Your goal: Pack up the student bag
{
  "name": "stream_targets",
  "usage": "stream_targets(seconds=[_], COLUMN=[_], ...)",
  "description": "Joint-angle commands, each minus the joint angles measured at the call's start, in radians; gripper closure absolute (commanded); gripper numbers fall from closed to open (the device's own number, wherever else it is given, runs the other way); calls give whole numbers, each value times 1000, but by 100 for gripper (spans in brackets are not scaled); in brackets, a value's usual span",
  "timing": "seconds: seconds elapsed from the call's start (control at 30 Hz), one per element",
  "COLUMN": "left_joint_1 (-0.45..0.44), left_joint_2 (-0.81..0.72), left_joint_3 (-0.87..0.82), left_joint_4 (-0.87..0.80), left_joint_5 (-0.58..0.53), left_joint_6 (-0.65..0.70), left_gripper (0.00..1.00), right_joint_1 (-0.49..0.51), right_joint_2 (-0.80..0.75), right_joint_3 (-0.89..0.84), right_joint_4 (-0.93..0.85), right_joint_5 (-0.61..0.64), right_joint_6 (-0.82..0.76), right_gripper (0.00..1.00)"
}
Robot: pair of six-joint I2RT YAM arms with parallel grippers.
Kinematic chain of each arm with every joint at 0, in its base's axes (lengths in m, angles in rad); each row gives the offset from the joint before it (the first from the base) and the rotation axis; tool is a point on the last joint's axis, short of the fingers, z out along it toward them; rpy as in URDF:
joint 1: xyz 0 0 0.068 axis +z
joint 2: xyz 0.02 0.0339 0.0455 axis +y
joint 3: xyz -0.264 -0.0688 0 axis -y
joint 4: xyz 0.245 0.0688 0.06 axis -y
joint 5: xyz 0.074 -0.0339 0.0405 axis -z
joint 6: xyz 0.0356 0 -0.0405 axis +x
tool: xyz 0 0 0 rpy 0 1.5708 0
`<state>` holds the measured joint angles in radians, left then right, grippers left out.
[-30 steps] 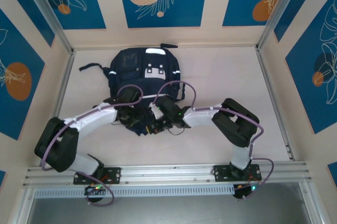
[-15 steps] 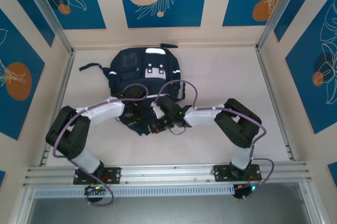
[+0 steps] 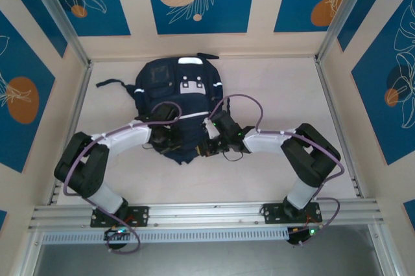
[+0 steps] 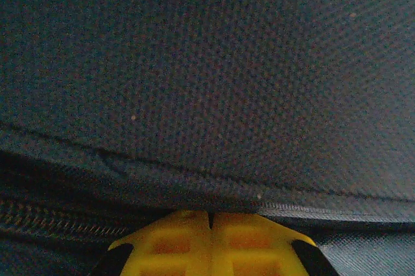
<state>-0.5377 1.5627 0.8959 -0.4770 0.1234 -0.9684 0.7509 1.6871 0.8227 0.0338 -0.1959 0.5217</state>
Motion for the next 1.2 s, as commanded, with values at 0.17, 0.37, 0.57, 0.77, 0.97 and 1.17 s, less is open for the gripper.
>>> stream_targets(seconds=[0.17, 0.37, 0.57, 0.77, 0.97, 1.17], left_joint_1=[56, 78, 97, 85, 84, 92], left_joint_2=[-168, -346, -406, -349, -304, -198], left_joint_3=[-19, -55, -143, -196, -204, -193], left_joint_4=[-131, -211, -140, -76, -58, -33], left_joint_5=[-94, -102, -23, 35, -49, -121], left_joint_6=[94, 86, 25, -53, -99, -77], left_gripper=[35, 22, 21, 21, 25, 50], right_joint_1=[-7, 11, 67, 146, 207, 214], right_joint_2=[87, 114, 154, 181, 183, 136], right_joint_3=[-13, 2, 51, 102, 128, 76], right_joint_4=[32, 137, 194, 212, 216, 143], right_joint_5=[-30, -32, -27, -3, 23, 67], right_joint_6=[97, 189, 240, 270, 254, 195], right_gripper=[100, 100, 100, 100, 100, 100])
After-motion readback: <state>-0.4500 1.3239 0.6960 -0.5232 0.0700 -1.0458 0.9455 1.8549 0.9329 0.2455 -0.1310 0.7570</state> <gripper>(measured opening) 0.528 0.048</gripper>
